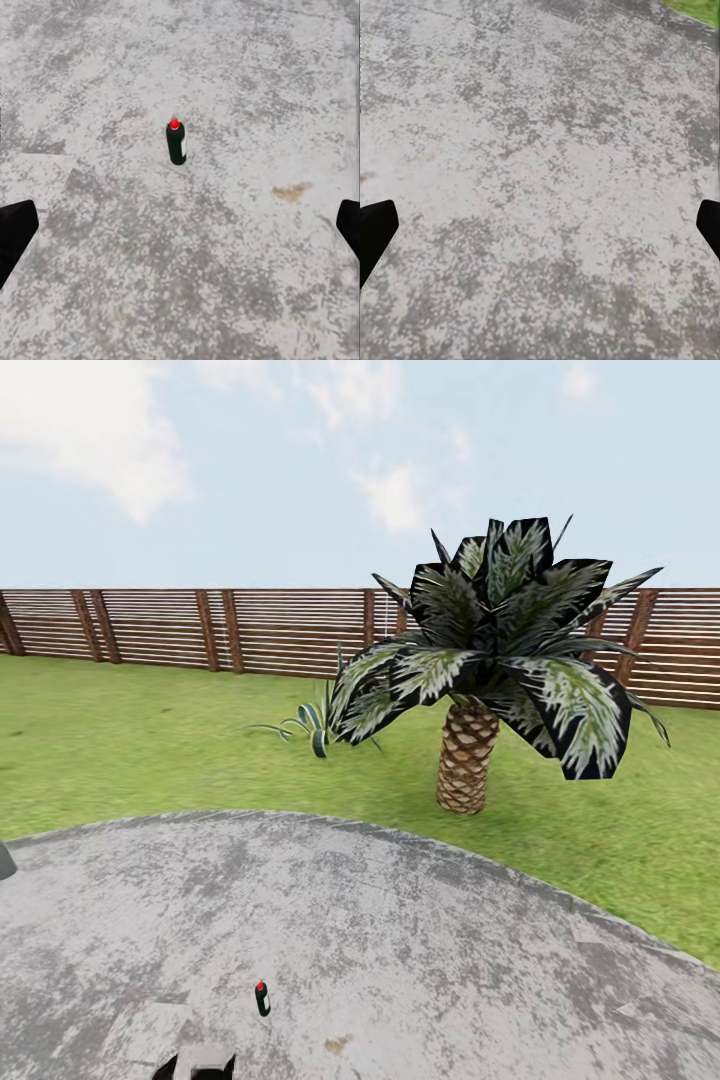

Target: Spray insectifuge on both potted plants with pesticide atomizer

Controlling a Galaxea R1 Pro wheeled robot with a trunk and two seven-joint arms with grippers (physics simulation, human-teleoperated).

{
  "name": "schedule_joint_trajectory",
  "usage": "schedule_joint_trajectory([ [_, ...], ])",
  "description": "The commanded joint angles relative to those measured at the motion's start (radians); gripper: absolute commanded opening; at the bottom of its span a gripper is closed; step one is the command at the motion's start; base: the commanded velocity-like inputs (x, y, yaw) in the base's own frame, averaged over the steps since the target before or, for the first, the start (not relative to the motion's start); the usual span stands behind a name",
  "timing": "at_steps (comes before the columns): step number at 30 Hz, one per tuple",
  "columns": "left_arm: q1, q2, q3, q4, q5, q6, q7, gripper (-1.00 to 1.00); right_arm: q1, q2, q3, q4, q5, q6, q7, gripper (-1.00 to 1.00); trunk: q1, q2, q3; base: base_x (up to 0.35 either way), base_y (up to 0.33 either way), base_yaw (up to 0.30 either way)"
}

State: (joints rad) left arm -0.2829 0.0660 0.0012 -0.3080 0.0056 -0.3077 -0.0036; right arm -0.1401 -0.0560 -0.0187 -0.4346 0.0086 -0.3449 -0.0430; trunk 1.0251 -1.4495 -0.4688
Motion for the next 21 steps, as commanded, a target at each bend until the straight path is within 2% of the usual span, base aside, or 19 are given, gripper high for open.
schedule_joint_trajectory([
  [1, -0.043, -0.001, 0.000, 0.007, 0.001, 0.001, 0.000, 1.00, -0.005, 0.000, -0.001, -0.023, 0.001, -0.003, -0.003, 1.00, 0.000, -0.001, -0.001, 0.000, 0.000, 0.000],
  [4, -0.122, -0.001, 0.000, 0.014, 0.001, 0.034, -0.003, 1.00, -0.031, -0.001, -0.001, -0.105, 0.001, -0.001, -0.004, 1.00, 0.000, -0.001, -0.001, 0.000, 0.000, 0.000],
  [6, -0.145, -0.002, 0.000, 0.012, 0.001, 0.067, -0.004, 1.00, -0.048, -0.001, -0.001, -0.144, 0.001, 0.000, -0.004, 1.00, 0.000, -0.001, -0.001, 0.000, 0.000, 0.000],
  [10, -0.169, -0.003, -0.003, 0.001, 0.001, 0.106, -0.006, 1.00, -0.092, 0.000, -0.001, -0.187, 0.001, 0.001, -0.004, 1.00, 0.000, -0.001, -0.001, 0.000, 0.000, 0.000],
  [15, -0.212, 0.004, -0.002, -0.001, 0.001, 0.123, -0.007, 1.00, -0.166, 0.001, -0.001, -0.198, 0.000, 0.004, -0.003, 1.00, 0.000, -0.001, -0.001, 0.000, 0.000, 0.000],
  [21, -0.219, 0.004, -0.002, -0.002, -0.003, 0.113, -0.007, 1.00, -0.193, 0.005, 0.001, -0.200, -0.001, 0.005, 0.003, 1.00, 0.000, -0.001, -0.001, 0.000, 0.000, 0.000],
])
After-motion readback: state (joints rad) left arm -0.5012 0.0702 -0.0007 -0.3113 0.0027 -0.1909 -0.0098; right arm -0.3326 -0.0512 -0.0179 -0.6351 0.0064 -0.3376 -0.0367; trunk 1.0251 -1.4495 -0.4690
